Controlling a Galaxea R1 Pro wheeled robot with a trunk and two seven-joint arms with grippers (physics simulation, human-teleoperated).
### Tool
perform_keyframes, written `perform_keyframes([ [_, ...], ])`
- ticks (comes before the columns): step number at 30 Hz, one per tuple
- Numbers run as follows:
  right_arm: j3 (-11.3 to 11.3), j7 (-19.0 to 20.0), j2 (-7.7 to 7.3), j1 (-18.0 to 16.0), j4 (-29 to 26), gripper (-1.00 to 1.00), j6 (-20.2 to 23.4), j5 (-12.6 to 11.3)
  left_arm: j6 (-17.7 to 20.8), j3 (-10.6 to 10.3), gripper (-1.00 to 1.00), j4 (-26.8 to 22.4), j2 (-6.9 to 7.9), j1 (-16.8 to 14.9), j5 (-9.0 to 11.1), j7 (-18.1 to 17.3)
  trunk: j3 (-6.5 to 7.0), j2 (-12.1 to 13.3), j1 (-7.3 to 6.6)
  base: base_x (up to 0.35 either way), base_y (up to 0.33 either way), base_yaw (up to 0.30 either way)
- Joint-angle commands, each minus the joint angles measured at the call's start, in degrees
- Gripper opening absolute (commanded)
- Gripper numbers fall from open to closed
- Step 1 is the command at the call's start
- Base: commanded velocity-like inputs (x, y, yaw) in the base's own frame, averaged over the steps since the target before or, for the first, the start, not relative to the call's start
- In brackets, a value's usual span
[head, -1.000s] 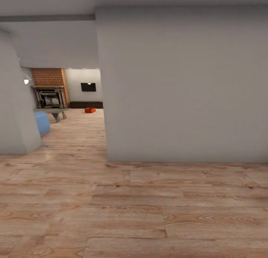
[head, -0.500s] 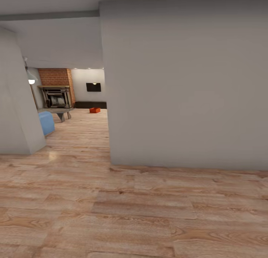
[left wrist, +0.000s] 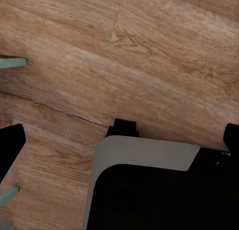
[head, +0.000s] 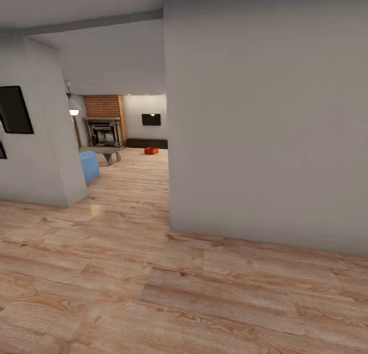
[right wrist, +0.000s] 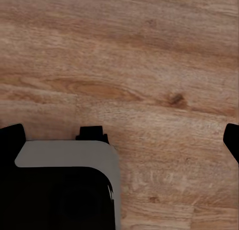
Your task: Move the two storage containers from the living room to the garage. In the garage, place one container on the floor and stack the other container on top of it (either order is fine).
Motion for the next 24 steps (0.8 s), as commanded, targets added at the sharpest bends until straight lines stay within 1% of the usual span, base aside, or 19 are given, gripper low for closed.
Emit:
perform_keyframes([
  [1,0.5,0.0,0.02,-0.1,0.2,1.0,-0.3,-0.5,-0.2,-0.5,1.0,0.1,-0.04,0.0,0.5,0.1,-0.07,0.0,0.04,0.325,0.0,0.212],
  [6,0.5,0.0,0.05,-0.1,0.2,1.0,-0.3,-0.2,-0.2,-0.5,1.0,0.0,-0.08,0.0,0.5,0.1,-0.07,0.0,0.04,0.325,0.0,0.077],
  [14,0.7,0.0,0.3,-0.1,0.2,1.0,0.0,0.2,-0.2,-0.5,1.0,0.1,-0.05,0.0,0.5,0.0,-0.07,0.0,0.04,0.325,0.0,0.006],
  [24,1.2,0.1,0.02,-0.1,0.2,1.0,0.4,0.2,-0.2,-0.5,1.0,0.0,-0.09,0.0,0.5,0.0,-0.07,0.0,0.04,0.325,0.0,0.0],
])
